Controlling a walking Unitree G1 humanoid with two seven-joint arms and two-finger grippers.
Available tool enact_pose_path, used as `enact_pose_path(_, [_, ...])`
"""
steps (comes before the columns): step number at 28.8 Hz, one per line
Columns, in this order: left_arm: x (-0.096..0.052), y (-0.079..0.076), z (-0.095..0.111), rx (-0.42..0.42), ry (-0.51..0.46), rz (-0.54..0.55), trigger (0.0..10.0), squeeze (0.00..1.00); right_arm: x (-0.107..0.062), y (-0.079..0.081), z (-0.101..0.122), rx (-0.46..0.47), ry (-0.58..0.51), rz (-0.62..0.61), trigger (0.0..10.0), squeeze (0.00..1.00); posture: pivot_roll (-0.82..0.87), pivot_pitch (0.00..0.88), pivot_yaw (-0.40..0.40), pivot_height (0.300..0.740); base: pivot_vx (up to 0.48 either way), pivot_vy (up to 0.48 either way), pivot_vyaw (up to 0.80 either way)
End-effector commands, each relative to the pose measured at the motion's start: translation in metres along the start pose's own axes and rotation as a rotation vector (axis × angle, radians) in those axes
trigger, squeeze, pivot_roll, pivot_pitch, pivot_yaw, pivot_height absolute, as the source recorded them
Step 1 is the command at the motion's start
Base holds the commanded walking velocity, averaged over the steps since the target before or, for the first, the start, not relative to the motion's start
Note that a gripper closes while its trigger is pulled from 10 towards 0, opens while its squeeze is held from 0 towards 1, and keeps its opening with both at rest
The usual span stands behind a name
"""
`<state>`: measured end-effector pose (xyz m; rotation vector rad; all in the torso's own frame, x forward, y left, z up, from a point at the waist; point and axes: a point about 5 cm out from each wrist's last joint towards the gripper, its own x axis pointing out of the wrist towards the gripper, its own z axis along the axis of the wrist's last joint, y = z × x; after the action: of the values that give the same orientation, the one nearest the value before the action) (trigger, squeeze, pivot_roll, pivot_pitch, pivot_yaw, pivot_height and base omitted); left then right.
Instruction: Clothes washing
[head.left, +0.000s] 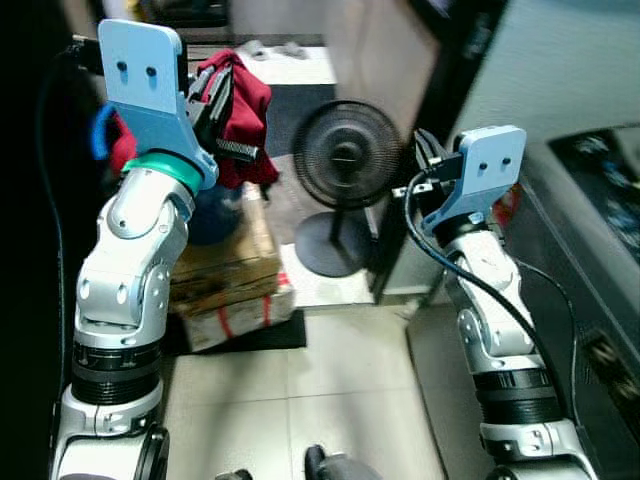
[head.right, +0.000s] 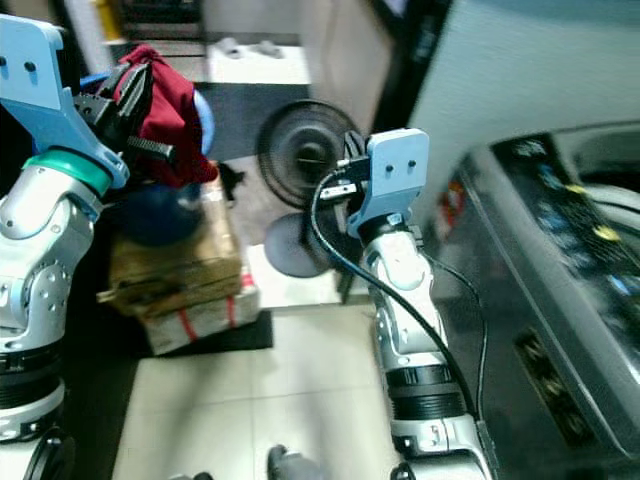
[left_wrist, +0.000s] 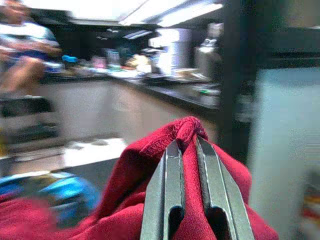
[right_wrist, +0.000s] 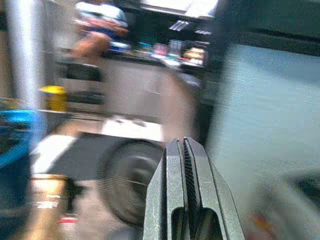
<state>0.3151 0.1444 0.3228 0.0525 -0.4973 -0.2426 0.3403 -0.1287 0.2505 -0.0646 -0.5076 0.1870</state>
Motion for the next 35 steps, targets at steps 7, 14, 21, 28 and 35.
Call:
enact_pose_path(7, [0.002, 0.000, 0.006, 0.017, -0.030, -0.011, 10.0, 0.00, 0.001, 0.000, 0.000, 0.035, 0.001, -0.013, 10.0, 0.00, 0.00, 0.058, 0.005, 0.740, 0.000, 0.000, -0.80])
enact_pose_path(14, [0.008, 0.007, 0.018, 0.047, -0.072, -0.001, 10.0, 0.00, 0.011, 0.001, 0.025, 0.088, -0.090, -0.025, 10.0, 0.00, 0.01, 0.050, 0.009, 0.740, 0.000, 0.000, -0.80])
enact_pose_path(21, [0.012, 0.012, 0.027, 0.059, -0.105, 0.013, 10.0, 0.00, 0.023, 0.004, 0.061, 0.155, -0.218, -0.021, 10.0, 0.00, 0.01, 0.054, 0.011, 0.740, 0.000, 0.000, -0.80])
enact_pose_path(28, [0.014, 0.013, 0.032, 0.058, -0.123, 0.017, 10.0, 0.00, 0.027, 0.006, 0.077, 0.178, -0.275, -0.008, 10.0, 0.00, 0.01, 0.058, 0.012, 0.740, 0.000, 0.000, -0.80])
enact_pose_path(35, [0.014, 0.015, 0.033, 0.059, -0.130, 0.023, 10.0, 0.00, 0.026, 0.006, 0.080, 0.187, -0.282, -0.005, 10.0, 0.00, 0.01, 0.061, 0.012, 0.740, 0.000, 0.000, -0.80])
